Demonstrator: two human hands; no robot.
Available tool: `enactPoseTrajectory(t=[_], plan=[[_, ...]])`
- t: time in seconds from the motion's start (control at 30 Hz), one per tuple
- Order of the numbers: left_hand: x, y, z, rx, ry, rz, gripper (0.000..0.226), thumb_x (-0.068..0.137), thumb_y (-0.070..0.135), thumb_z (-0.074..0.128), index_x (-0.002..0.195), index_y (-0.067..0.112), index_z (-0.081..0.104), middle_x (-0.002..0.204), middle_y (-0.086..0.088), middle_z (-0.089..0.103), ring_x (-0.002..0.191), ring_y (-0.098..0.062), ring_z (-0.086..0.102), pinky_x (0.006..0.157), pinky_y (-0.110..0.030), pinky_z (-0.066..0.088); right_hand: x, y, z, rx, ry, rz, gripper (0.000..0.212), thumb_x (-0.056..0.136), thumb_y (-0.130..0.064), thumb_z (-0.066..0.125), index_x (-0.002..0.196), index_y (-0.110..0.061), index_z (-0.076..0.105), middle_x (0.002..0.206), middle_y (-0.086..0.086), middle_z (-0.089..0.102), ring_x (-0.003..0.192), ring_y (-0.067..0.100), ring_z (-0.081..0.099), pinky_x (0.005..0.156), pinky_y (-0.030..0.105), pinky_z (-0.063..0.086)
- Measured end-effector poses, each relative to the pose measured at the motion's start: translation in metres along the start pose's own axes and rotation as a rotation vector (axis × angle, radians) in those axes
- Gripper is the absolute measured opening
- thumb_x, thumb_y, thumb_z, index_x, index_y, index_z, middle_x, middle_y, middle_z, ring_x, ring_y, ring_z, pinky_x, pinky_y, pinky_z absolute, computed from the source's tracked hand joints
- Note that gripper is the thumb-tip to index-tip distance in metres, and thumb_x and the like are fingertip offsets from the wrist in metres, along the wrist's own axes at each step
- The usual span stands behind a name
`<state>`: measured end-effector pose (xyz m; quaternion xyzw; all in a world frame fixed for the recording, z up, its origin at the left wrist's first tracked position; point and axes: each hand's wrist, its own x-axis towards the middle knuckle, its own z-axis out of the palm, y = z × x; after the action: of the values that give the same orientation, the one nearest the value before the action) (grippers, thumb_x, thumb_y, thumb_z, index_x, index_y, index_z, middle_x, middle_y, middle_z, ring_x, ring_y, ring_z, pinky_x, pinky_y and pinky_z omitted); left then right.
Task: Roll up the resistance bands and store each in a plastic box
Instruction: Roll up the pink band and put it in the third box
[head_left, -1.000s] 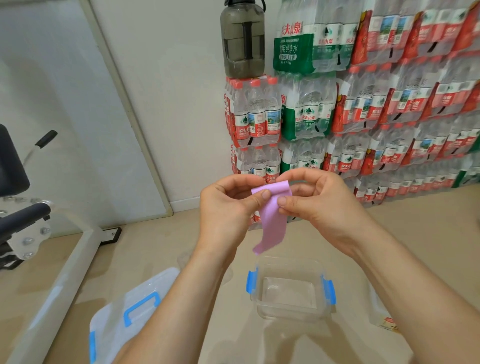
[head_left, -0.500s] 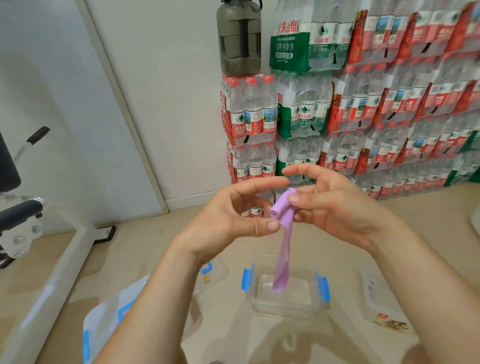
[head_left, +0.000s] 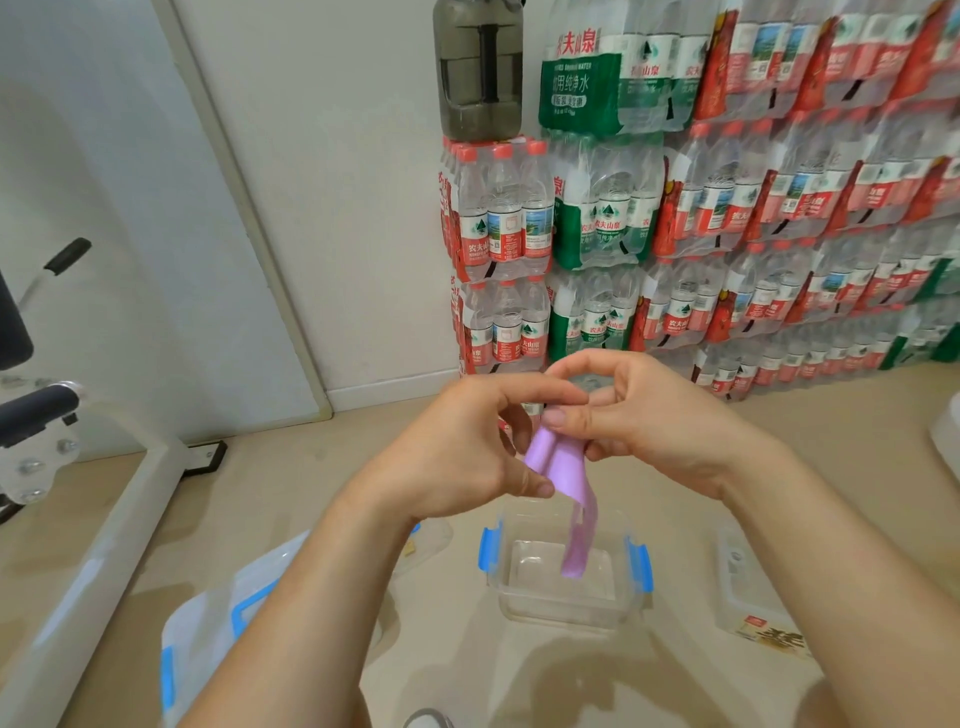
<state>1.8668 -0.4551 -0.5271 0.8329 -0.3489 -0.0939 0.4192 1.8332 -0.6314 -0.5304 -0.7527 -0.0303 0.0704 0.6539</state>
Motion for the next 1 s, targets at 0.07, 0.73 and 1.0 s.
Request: enactPoseTrajectory(t=[0.07,0.73,1.0], plan=[[0.000,0.001,0.001,0.022,0.009,0.028,0.076,0.060,-0.002,0.083,0.119,0.040,0.059,0.107,0.014,0.066,0.087,-0.014,0.056,0.074,-0.018,0.049,0.001,0.001,0.001,-0.008,0.040,-0.022,0.030,0.076,-0.011,0.075,0.104,-0.013,0.063,0.080,0.011,0.074,0.073,0.017,0.069,0.065,0.028,0.051],[0.010,-0.006,0.005,-0.422,0.392,-0.178,0.017,0.074,0.007,0.077,0.091,0.004,0.075,0.082,-0.008,0.075,0.067,-0.006,0.067,0.058,-0.015,0.052,0.007,0.005,0.007,0.185,0.238,-0.080,0.004,0.080,-0.007,0.071,0.084,-0.009,0.072,0.083,0.013,0.071,0.072,0.017,0.067,0.059,0.023,0.055],[0.011,-0.008,0.006,-0.399,0.392,-0.132,0.019,0.070,-0.006,0.076,0.079,0.009,0.071,0.077,-0.005,0.072,0.070,-0.011,0.066,0.067,-0.024,0.056,0.007,0.005,0.008,0.192,0.241,-0.065,0.015,0.075,0.005,0.071,0.086,-0.005,0.070,0.081,0.012,0.075,0.071,0.019,0.069,0.063,0.026,0.059]])
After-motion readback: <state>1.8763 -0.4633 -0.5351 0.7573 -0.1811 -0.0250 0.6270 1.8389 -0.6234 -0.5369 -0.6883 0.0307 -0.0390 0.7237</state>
